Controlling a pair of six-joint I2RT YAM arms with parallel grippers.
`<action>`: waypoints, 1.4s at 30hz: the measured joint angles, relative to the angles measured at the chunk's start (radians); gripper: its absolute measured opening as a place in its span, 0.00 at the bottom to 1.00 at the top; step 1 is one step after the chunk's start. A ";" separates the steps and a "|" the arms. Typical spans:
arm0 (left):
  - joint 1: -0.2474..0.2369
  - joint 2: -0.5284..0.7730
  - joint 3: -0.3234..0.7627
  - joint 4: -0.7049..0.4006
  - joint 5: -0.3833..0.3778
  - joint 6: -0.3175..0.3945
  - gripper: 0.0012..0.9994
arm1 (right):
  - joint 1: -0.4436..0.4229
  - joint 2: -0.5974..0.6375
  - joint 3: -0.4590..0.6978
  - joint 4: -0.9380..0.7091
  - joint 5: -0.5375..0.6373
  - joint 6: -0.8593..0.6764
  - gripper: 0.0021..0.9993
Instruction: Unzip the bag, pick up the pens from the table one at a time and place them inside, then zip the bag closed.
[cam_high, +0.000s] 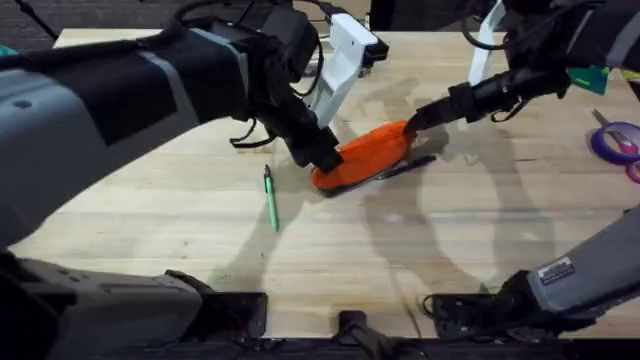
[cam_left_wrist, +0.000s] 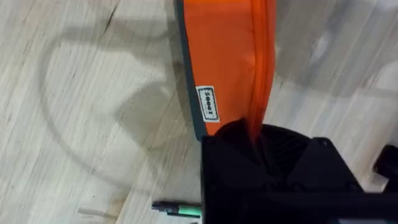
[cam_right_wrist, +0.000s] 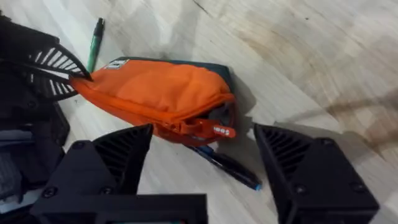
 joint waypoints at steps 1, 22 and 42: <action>0.000 0.000 0.000 0.000 0.000 0.000 0.04 | 0.004 0.002 0.000 0.002 -0.001 0.000 0.97; 0.000 0.000 0.000 0.006 -0.001 0.000 0.04 | 0.015 0.011 0.000 -0.007 -0.060 0.000 0.24; 0.000 0.000 0.000 0.002 -0.002 0.000 0.04 | 0.012 0.009 0.019 -0.049 -0.055 0.000 0.03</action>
